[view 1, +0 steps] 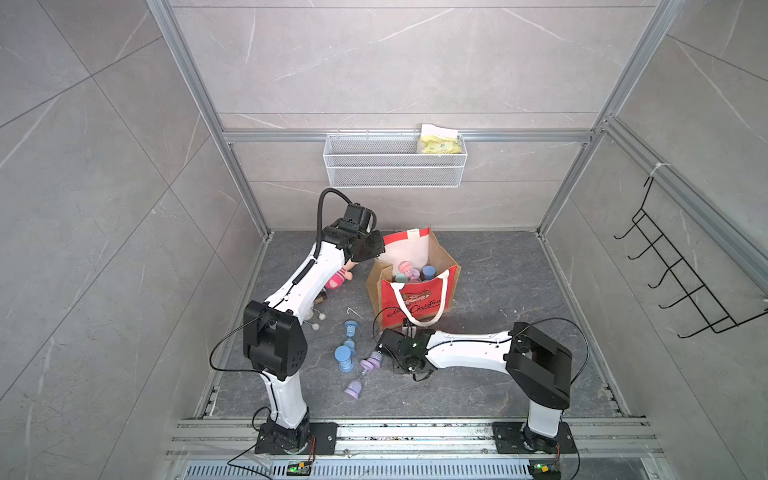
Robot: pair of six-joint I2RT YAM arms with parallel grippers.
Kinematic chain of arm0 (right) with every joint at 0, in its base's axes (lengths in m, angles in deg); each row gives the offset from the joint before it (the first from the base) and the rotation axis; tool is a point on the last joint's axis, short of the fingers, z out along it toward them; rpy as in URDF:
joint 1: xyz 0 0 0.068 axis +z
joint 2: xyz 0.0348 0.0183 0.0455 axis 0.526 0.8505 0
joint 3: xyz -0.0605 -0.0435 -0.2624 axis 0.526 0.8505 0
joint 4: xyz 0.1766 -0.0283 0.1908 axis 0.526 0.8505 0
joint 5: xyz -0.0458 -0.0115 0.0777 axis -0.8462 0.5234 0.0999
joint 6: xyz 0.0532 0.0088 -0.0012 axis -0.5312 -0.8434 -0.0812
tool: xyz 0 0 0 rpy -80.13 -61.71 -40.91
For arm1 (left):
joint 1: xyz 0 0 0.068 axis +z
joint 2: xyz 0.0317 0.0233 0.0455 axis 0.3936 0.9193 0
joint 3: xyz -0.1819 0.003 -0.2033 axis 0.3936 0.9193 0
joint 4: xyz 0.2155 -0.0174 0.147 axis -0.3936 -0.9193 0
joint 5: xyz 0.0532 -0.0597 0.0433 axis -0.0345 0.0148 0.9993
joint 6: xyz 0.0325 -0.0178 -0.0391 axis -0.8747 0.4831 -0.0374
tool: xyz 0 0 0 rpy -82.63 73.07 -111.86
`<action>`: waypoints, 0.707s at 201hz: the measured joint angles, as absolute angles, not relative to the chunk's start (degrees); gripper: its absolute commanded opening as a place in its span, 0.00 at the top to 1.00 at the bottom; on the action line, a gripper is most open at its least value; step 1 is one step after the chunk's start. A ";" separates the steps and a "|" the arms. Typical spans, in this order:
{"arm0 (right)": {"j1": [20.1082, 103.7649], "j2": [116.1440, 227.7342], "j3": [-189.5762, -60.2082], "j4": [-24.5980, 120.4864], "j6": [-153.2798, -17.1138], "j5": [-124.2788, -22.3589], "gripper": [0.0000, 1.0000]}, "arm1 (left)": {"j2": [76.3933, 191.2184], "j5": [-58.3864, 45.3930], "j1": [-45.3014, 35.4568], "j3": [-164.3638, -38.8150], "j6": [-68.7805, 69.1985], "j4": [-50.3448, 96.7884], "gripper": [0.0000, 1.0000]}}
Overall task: Put the hourglass into the canvas bag
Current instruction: Pick up the hourglass from the center of the board.
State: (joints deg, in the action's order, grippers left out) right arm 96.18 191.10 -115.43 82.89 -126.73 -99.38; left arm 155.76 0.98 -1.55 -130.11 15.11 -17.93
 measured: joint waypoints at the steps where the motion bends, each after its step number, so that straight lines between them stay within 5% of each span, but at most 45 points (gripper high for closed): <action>1: 96.18 191.06 -115.38 82.89 -126.73 -99.36 0.83 | 155.76 0.98 -1.55 -130.11 15.11 -17.93 1.00; 93: 95.13 178.58 -110.92 83.37 -123.19 -95.73 1.00 | 155.76 0.50 -1.53 -130.11 15.20 -17.73 1.00; 142: 95.02 168.31 -110.92 83.83 -118.51 -91.21 1.00 | 155.76 -0.33 -1.53 -130.11 15.48 -17.49 1.00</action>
